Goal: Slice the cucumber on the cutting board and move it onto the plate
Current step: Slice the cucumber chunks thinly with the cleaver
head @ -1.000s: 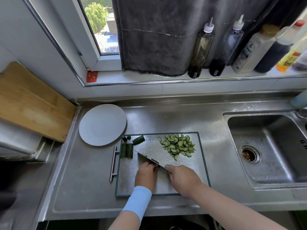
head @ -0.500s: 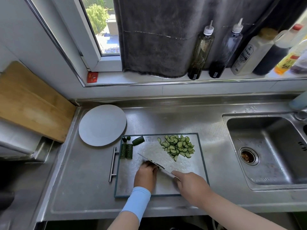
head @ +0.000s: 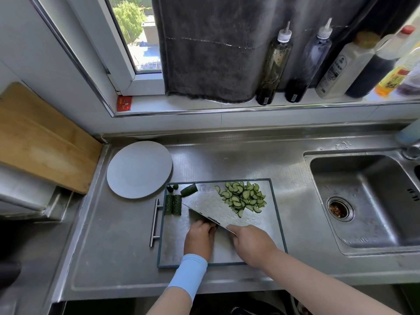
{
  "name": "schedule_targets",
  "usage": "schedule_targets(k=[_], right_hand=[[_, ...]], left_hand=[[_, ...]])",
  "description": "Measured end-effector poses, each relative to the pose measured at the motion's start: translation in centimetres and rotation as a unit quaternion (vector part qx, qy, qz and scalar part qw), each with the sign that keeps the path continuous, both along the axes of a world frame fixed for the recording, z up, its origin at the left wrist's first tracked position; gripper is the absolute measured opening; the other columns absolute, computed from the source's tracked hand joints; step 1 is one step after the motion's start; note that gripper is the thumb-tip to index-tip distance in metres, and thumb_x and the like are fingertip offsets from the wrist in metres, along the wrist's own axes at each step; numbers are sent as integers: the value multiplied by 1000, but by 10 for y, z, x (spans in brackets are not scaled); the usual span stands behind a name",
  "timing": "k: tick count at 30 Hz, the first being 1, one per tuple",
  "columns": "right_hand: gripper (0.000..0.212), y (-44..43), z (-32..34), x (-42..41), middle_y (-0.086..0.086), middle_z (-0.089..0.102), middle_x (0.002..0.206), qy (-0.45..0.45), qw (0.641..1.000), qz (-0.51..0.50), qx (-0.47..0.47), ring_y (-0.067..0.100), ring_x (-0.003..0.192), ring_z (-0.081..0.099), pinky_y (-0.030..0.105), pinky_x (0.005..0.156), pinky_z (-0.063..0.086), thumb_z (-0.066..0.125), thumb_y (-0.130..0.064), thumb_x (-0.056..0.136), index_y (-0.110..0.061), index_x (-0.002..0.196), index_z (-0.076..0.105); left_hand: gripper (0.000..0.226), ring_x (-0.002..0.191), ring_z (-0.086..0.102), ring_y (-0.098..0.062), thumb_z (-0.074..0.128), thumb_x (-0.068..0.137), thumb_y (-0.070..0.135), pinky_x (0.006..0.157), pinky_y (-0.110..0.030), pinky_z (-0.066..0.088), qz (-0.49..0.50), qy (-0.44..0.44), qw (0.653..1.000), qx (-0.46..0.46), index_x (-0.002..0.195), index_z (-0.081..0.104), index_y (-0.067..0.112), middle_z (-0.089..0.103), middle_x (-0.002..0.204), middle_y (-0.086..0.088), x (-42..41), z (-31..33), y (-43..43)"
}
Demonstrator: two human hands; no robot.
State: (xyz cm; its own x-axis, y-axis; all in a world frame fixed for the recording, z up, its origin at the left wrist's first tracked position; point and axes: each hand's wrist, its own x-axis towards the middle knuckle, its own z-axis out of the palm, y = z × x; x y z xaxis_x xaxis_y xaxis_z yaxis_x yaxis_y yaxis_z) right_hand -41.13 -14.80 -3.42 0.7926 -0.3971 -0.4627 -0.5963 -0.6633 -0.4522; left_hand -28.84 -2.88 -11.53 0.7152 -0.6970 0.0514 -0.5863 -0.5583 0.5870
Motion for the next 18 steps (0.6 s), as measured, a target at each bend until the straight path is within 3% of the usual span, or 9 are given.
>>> schedule_targets(k=[6,10,18], right_hand=[[36,5,-1,0,7,69,101,4,1000,-2,-2,29,90,61,34,73,47,39,-21,100,-30,131,55],[32,9,-3,-6,2,69,93,-14,1000,-8,-15,26,85,59,34,66,42,39,-23,98,-31,124,56],[35,0,3,-31,0,70,92,-15,1000,-7,-20,23,80,57,33,63,37,39,-25,99,-38,129,54]], left_hand=[[14,61,60,-25,85,66,7,51,-22,48,8,2,1000,11,69,74,14,64,71,-5,-2,1,0],[11,60,61,-28,84,68,8,51,-25,50,17,8,1000,13,69,74,13,64,71,-6,-3,1,0],[20,73,66,-23,86,64,5,61,-21,52,10,-17,1000,-3,74,76,19,70,81,-2,-3,9,0]])
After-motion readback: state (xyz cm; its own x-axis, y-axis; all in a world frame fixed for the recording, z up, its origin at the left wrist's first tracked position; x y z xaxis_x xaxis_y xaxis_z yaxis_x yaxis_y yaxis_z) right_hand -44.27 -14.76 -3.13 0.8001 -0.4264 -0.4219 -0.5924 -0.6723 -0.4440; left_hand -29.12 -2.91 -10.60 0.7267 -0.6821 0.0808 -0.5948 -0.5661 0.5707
